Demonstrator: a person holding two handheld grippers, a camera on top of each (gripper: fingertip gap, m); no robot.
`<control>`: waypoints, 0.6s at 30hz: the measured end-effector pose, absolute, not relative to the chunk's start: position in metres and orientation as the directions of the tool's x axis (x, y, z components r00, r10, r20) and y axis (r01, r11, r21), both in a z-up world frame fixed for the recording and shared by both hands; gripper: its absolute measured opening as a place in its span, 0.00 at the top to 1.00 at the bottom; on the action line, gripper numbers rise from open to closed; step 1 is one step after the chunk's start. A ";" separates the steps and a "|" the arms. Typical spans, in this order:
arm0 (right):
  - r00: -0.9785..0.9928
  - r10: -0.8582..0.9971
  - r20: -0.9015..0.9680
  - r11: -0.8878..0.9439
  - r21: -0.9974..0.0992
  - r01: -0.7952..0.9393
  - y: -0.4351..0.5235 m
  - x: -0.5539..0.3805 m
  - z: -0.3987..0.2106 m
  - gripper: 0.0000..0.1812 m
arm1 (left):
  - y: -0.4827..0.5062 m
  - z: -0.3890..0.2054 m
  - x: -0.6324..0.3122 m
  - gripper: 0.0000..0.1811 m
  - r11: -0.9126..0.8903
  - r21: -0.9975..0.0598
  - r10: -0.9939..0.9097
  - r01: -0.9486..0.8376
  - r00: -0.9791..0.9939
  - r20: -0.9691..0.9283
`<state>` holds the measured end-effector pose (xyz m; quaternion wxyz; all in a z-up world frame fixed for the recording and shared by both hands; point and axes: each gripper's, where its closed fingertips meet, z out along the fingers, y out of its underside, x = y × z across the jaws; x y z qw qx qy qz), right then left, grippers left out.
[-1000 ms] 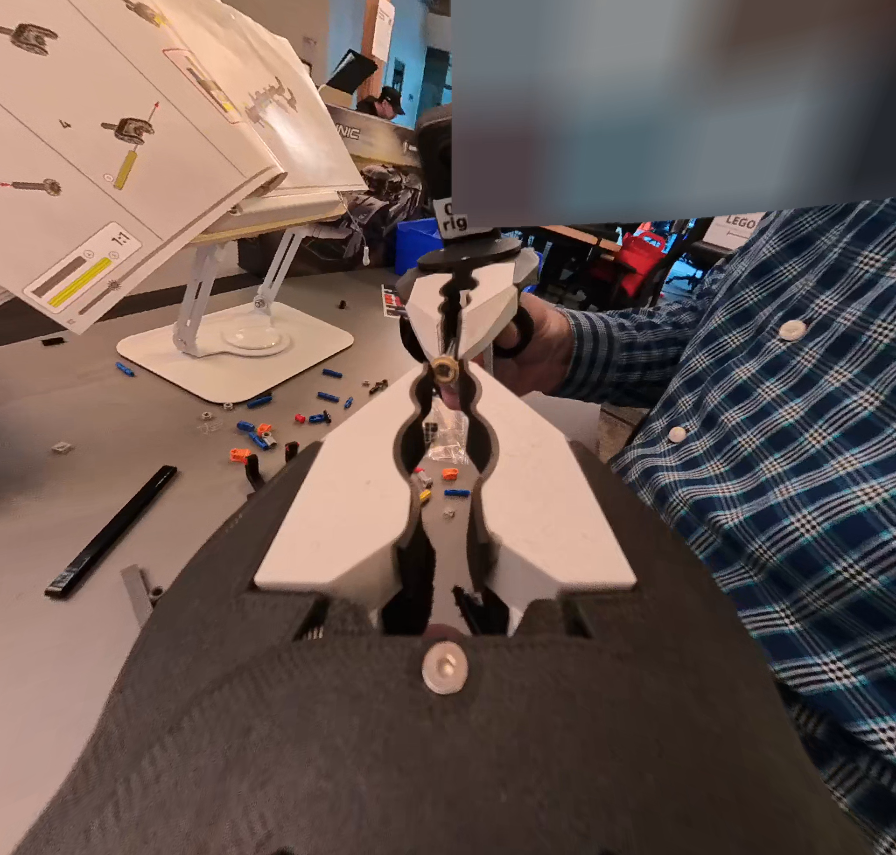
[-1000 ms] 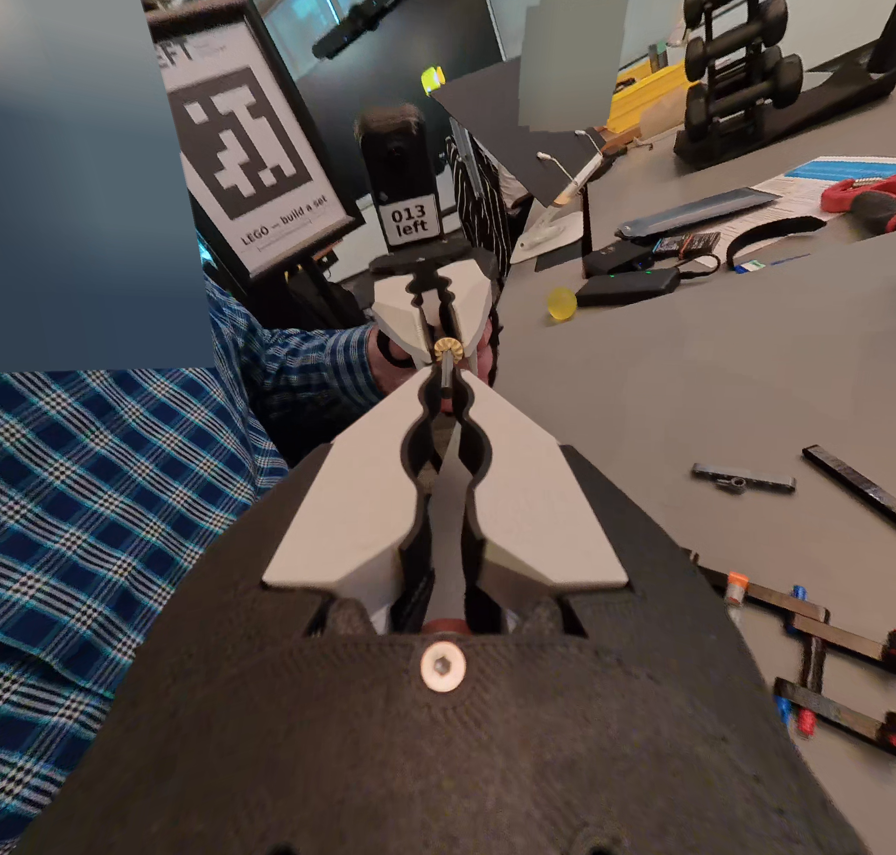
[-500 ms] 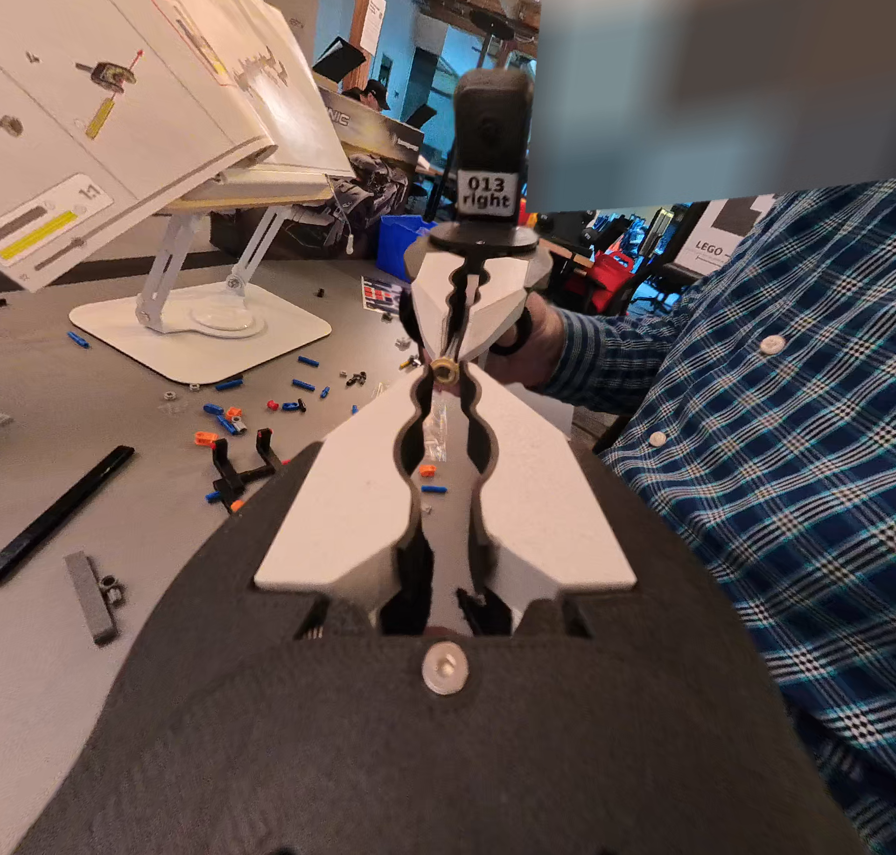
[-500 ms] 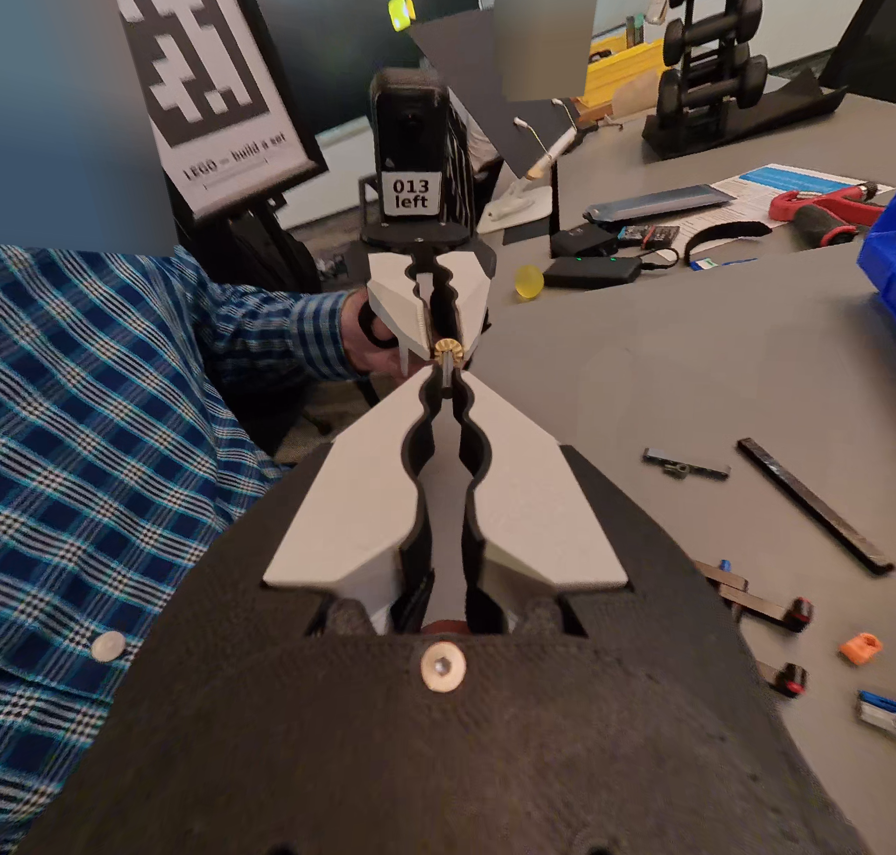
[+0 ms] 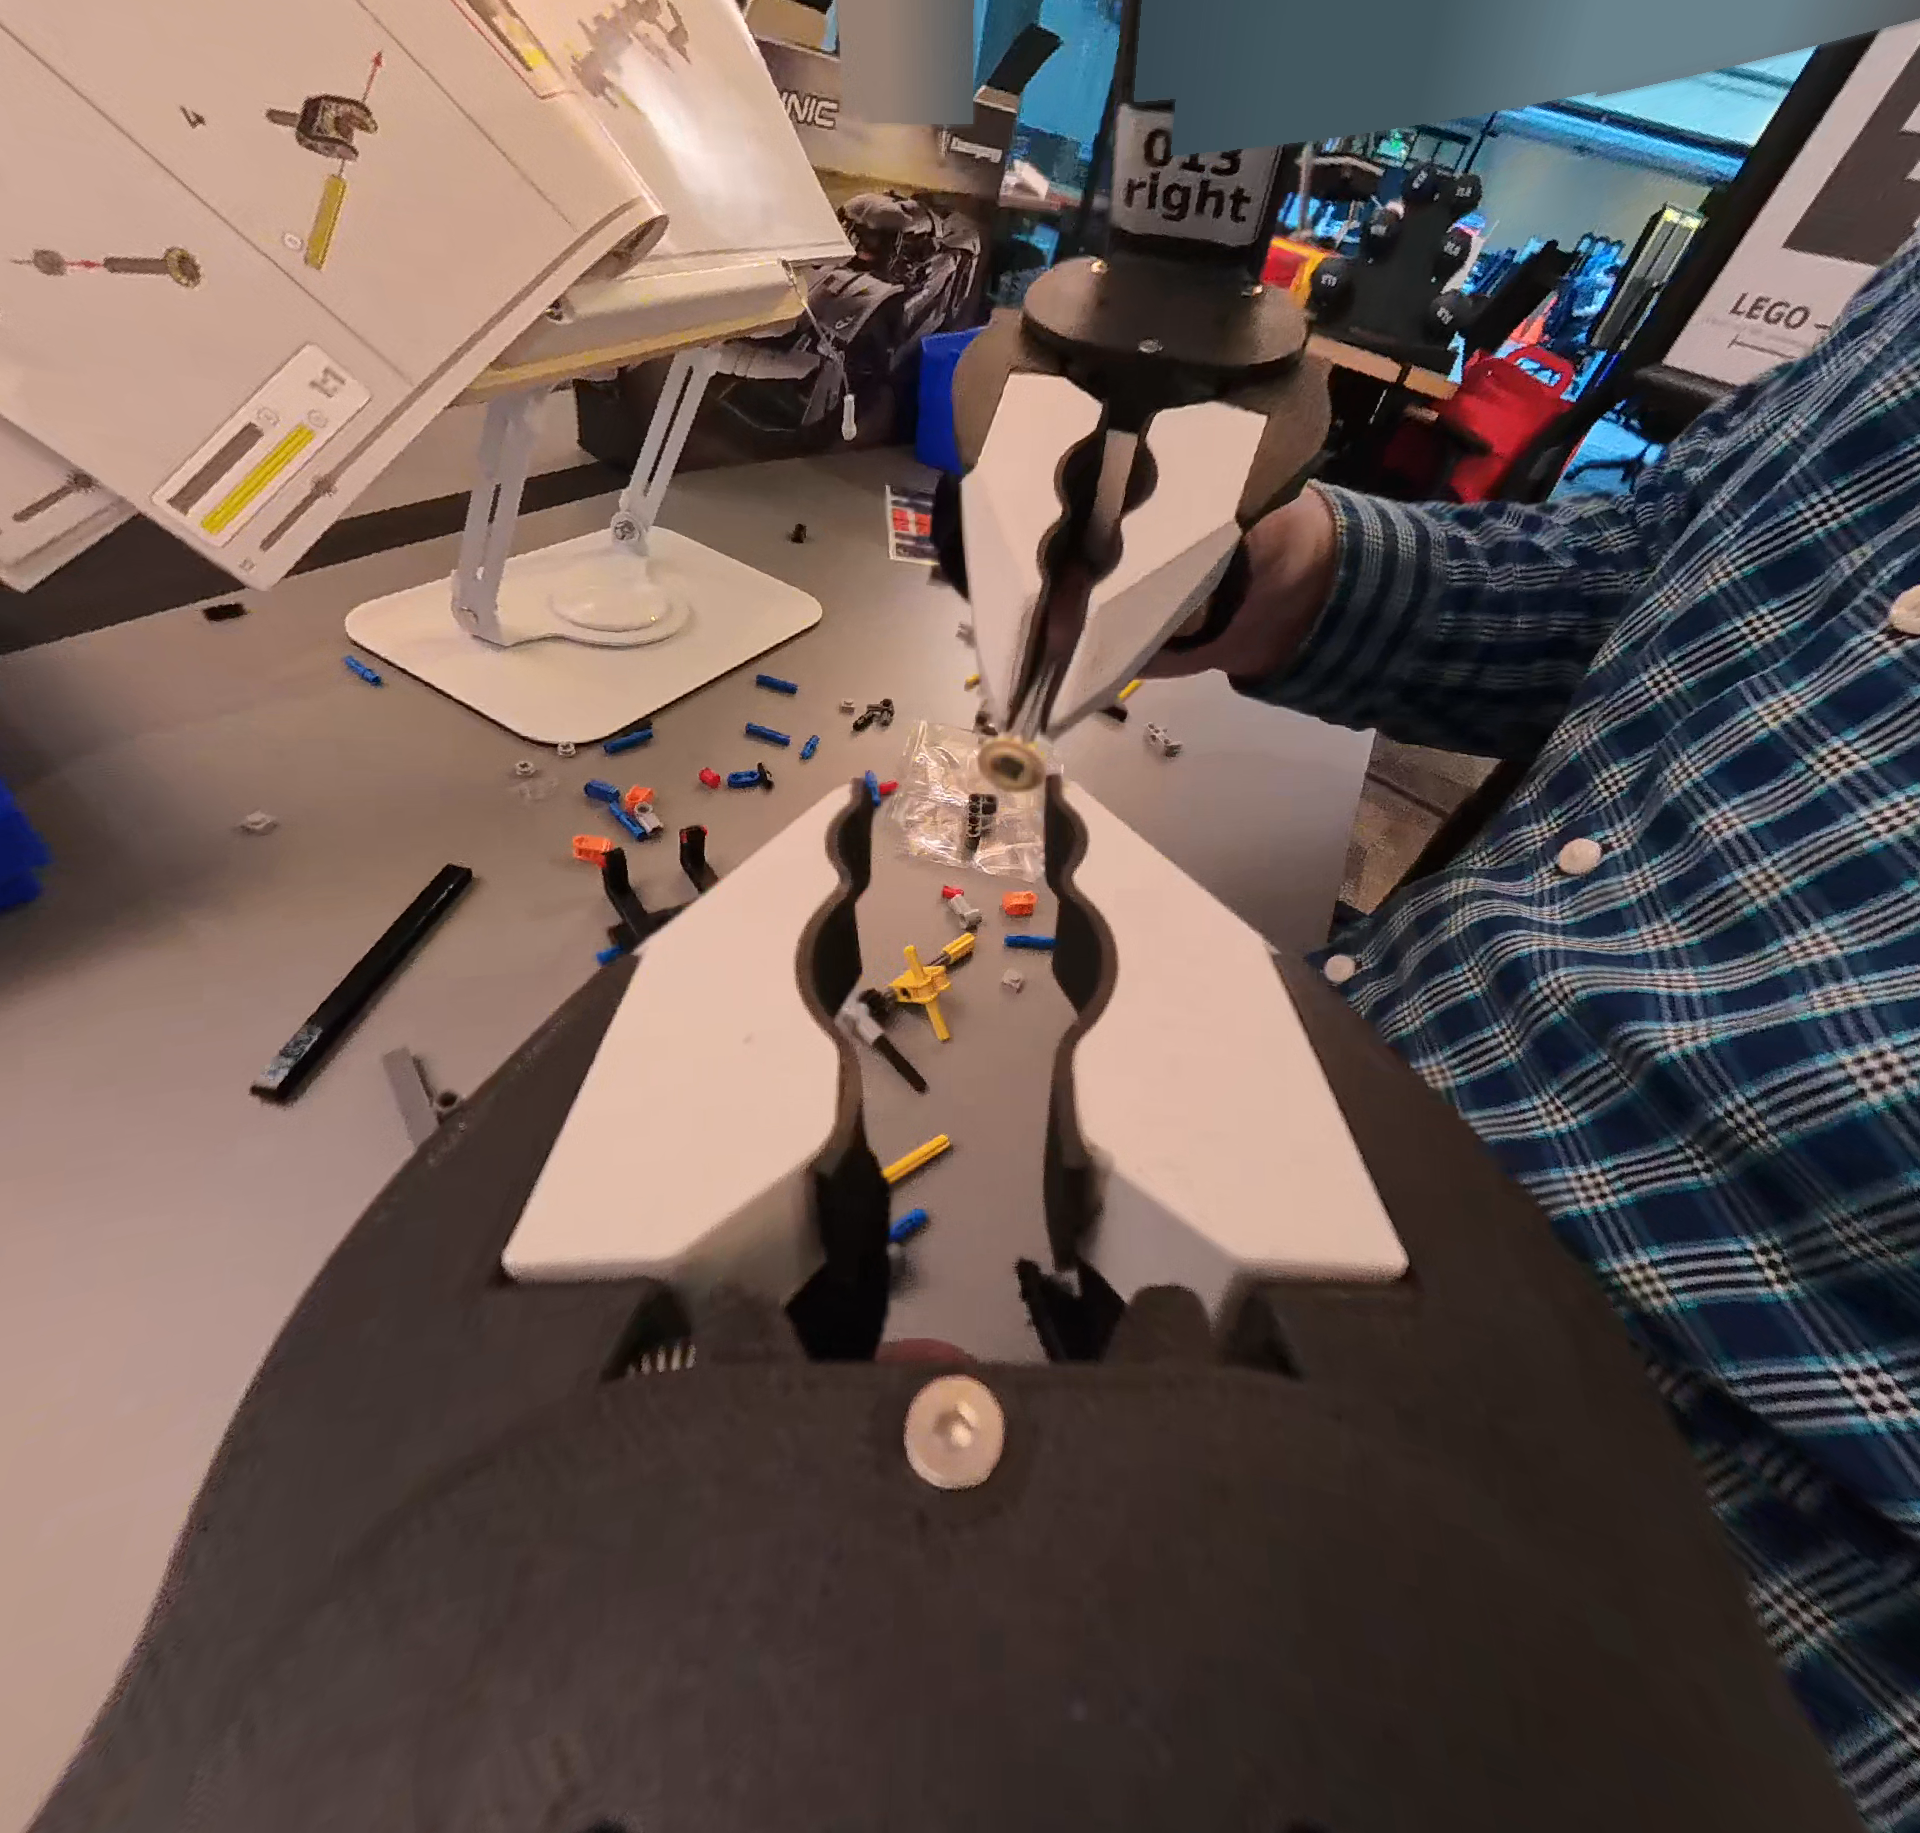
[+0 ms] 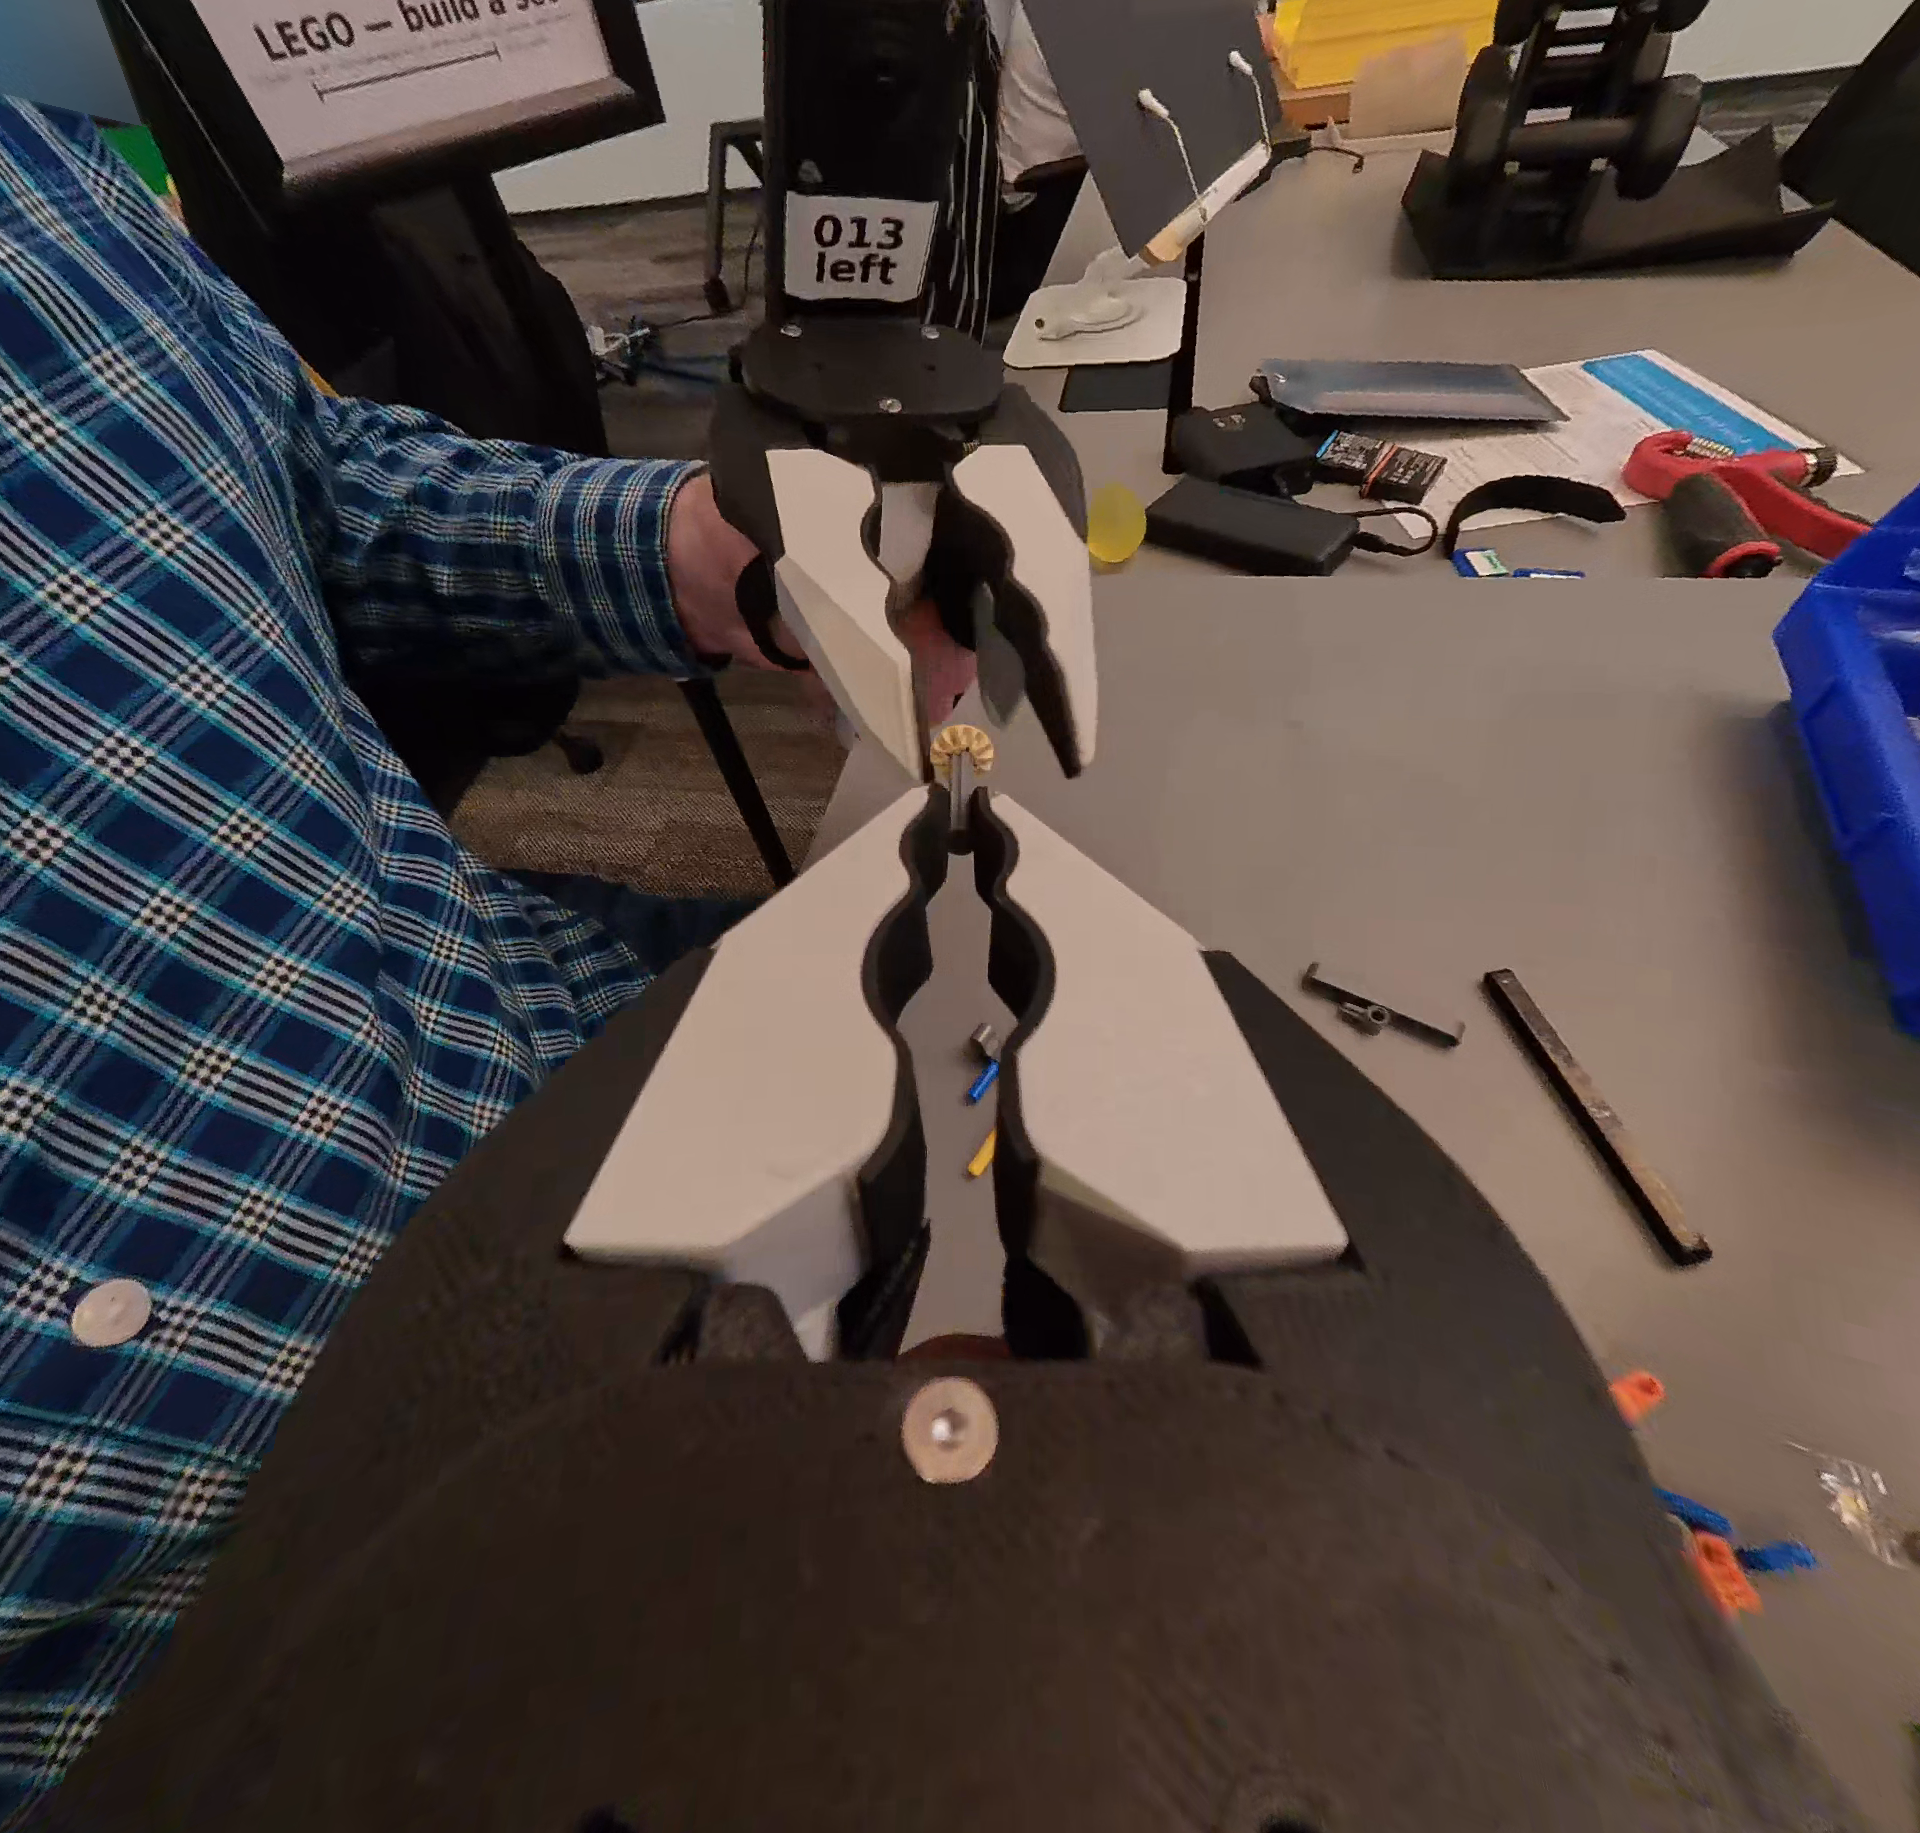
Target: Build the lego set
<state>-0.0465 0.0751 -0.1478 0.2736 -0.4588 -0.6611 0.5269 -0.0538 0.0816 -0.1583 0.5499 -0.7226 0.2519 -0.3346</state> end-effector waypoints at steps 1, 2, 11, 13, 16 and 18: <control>-0.434 0.891 -0.135 0.008 -0.950 0.313 0.073 -0.047 -0.147 0.99 | 0.081 -0.158 -0.050 0.83 -0.264 -0.965 -0.742 -0.005 0.641 0.199; -0.439 0.886 -0.150 -0.009 -0.952 0.307 0.071 -0.048 -0.146 0.99 | 0.079 -0.158 -0.047 0.84 -0.260 -0.966 -0.749 -0.012 0.633 0.194; -0.450 0.865 -0.224 -0.091 -0.950 0.298 0.067 -0.047 -0.142 0.98 | 0.073 -0.147 -0.040 0.95 -0.245 -0.968 -0.782 0.054 0.580 0.230; -0.440 0.872 -0.213 -0.080 -0.950 0.302 0.069 -0.047 -0.143 0.96 | 0.073 -0.147 -0.041 0.95 -0.249 -0.967 -0.781 0.054 0.580 0.233; -0.425 0.882 -0.202 -0.069 -0.949 0.309 0.072 -0.046 -0.145 0.92 | 0.073 -0.146 -0.044 0.95 -0.255 -0.966 -0.777 0.040 0.586 0.229; -0.409 0.894 -0.182 -0.048 -0.948 0.316 0.075 -0.046 -0.146 0.92 | 0.075 -0.149 -0.046 0.95 -0.258 -0.966 -0.765 0.003 0.610 0.206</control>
